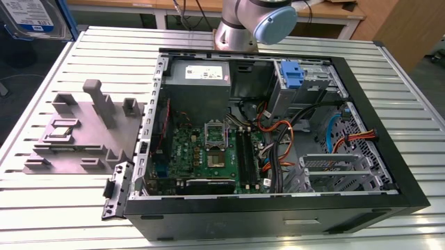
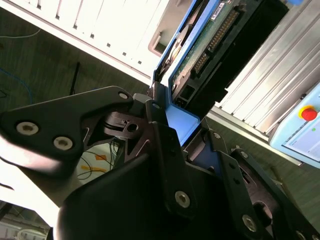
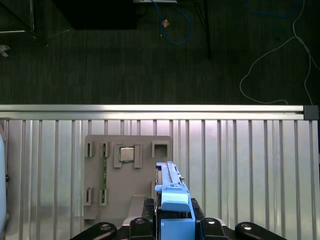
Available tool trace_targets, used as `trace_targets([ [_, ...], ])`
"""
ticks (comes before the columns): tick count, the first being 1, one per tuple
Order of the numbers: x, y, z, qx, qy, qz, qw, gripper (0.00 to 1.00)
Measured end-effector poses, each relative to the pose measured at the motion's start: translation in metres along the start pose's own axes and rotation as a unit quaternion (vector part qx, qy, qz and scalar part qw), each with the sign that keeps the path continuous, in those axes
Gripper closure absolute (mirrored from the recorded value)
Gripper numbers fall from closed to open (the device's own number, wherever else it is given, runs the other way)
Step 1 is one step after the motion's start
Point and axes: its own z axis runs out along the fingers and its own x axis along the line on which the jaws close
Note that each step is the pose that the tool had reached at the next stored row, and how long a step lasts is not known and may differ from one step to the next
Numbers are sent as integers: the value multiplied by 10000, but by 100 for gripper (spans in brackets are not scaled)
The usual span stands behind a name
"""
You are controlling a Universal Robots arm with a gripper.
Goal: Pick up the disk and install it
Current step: 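Pick up the disk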
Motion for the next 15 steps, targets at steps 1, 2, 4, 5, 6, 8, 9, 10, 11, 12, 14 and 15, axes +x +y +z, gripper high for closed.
trace_targets([
  [1, 0, 0, 0, 0, 0, 0, 10000, 63],
  [2, 0, 0, 0, 0, 0, 0, 10000, 63],
  [4, 0, 0, -1, 0, 0, 0, 10000, 63],
  [5, 0, 0, -10, 0, 0, 0, 10000, 63],
  [6, -1, 0, -21, 0, 0, 0, 10000, 63],
  [8, -2, 1, -48, 0, 0, 0, 10000, 63],
  [9, -3, 2, -62, 0, 0, 0, 10000, 63],
  [10, -3, 2, -78, 0, 0, 0, 10000, 63],
  [11, -4, 3, -93, 0, 0, 0, 10000, 63],
  [12, -4, 3, -109, 0, 0, 0, 10000, 63],
  [14, -3, 4, -122, 0, 0, 0, 10000, 63],
  [15, -2, 3, -122, 1, 0, 0, 10000, 63],
])
